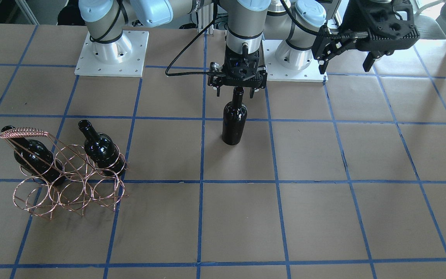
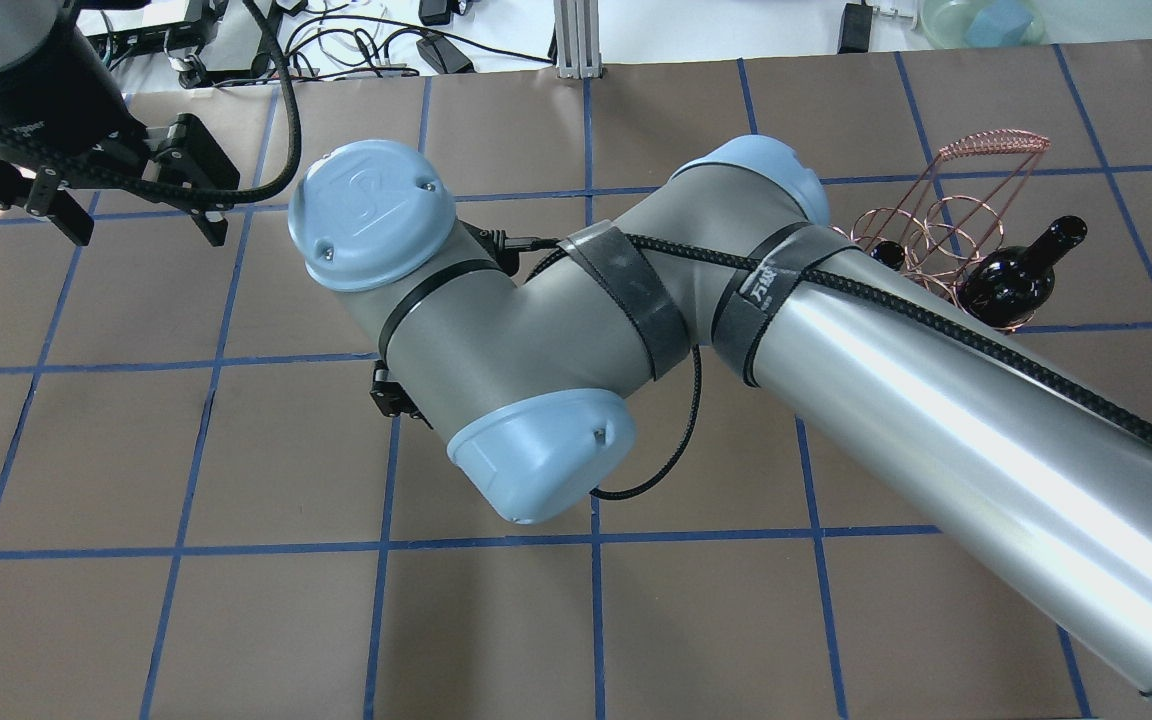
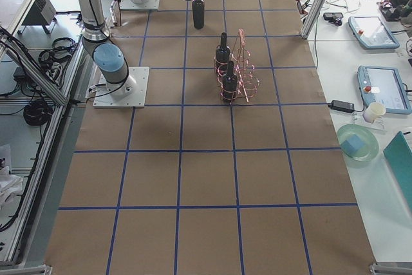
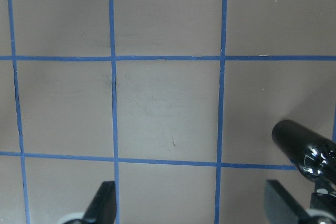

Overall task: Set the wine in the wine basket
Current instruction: 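Reach the right gripper over the standing bottle and grasp its neck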

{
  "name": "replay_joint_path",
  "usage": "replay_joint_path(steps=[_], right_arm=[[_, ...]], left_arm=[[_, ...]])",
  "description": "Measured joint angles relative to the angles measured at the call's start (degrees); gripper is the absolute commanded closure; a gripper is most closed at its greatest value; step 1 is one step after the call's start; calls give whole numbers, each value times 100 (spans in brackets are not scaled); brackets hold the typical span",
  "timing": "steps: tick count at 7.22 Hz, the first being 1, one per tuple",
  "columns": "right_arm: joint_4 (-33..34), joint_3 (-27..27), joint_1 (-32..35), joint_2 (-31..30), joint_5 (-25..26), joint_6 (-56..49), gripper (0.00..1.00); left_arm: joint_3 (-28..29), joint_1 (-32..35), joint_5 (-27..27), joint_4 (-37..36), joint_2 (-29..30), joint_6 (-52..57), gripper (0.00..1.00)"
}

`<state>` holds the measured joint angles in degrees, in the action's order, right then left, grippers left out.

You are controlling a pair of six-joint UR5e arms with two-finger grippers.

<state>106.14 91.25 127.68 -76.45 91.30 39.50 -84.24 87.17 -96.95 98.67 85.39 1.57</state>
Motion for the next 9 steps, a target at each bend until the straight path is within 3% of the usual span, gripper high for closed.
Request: replay_joint_path(steps=[1,3,8,9], right_arm=[[55,4,1,15,44,-13,15],[82,16,2,23,93,-14,45],[117,16,2,25,27,-10,89],[122,14,-12,14,7,-12,94]], left_arm=[[-7,-42,-19,-108,-2,-31,0],[1,-296,118,-177,-16,-56,0],[3,-455,547,-233,-27,-370,0],[-1,-453,564,-229,-42,-391,0]])
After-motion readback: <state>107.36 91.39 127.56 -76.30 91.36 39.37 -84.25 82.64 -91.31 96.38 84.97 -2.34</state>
